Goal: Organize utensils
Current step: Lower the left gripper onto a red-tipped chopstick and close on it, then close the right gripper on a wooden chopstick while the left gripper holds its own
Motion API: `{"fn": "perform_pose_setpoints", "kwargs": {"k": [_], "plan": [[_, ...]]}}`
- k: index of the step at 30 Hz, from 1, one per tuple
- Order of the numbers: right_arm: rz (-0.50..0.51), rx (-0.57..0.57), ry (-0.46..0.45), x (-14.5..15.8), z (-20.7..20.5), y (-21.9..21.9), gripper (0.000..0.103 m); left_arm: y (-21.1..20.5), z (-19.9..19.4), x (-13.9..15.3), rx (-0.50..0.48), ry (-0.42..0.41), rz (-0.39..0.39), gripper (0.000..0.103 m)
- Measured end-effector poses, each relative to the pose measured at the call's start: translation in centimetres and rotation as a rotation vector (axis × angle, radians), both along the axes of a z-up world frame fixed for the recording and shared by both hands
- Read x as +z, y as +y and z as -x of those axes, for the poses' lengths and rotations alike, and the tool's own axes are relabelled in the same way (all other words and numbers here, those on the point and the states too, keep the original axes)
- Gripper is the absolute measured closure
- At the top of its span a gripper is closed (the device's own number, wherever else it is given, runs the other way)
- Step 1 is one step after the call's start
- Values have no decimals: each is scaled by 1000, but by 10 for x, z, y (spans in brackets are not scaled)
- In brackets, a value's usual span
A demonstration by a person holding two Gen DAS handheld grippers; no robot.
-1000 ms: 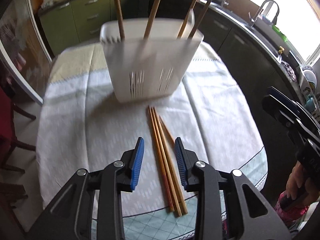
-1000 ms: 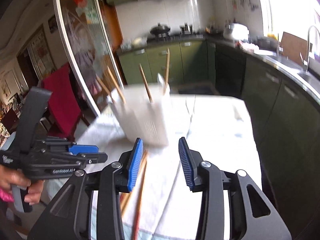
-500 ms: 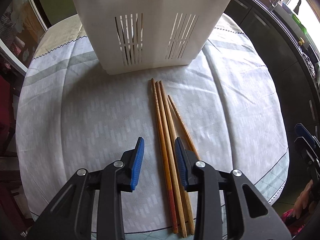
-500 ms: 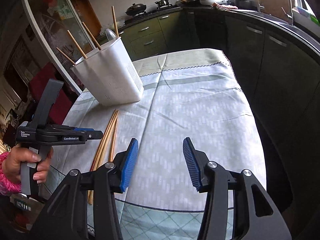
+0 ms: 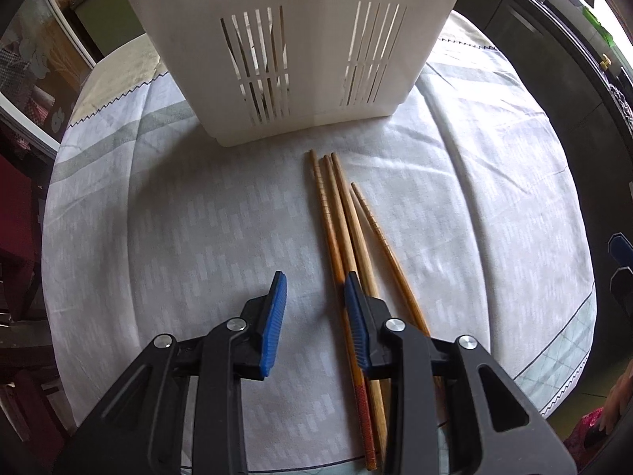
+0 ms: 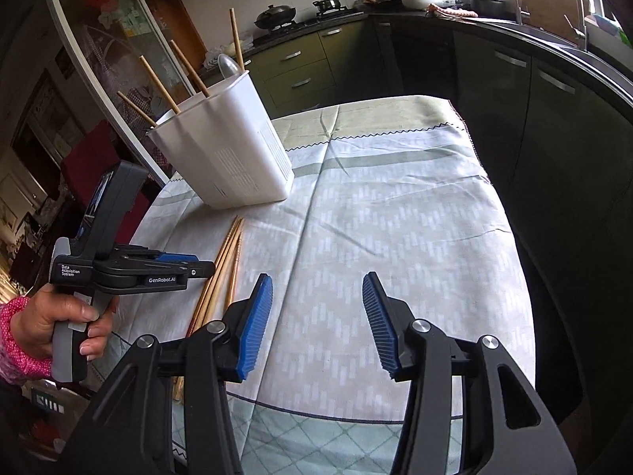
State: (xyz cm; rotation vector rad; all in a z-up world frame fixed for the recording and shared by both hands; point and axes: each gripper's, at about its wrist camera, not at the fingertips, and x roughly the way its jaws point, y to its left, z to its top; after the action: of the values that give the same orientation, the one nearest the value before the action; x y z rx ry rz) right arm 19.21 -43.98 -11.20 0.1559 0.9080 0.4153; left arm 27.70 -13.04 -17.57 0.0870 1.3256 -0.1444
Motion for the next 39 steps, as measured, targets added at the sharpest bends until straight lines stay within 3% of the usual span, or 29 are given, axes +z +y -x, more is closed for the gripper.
{"fn": "perform_pose_setpoints", "kwargs": {"k": [7,11,16,24,29,31,35,39], "plan": [[68,110,42,-9,-7,46,55,10,3,-5,-12,9,-8,92],[116,190,112,-26,-18,81,55,21,8,-6,-21,22,-6,94],[185,260,186,-48,-35,118,64,52,11,-9,-3,36,-17,94],[270,298,235,-64,-48,152,67,79,14,-9,-6,34,-16,93],[338,303,234,-72,-47,171,77,77,16,-9,-17,28,-21,93],[366,293,224,-73,-50,177,81,68,22,-6,-10,29,-23,89],[412,283,198,-75,-51,189,83,75,20,-4,20,32,-32,68],[423,287,202,-77,-52,194,83,78,17,-4,30,33,-20,67]]}}
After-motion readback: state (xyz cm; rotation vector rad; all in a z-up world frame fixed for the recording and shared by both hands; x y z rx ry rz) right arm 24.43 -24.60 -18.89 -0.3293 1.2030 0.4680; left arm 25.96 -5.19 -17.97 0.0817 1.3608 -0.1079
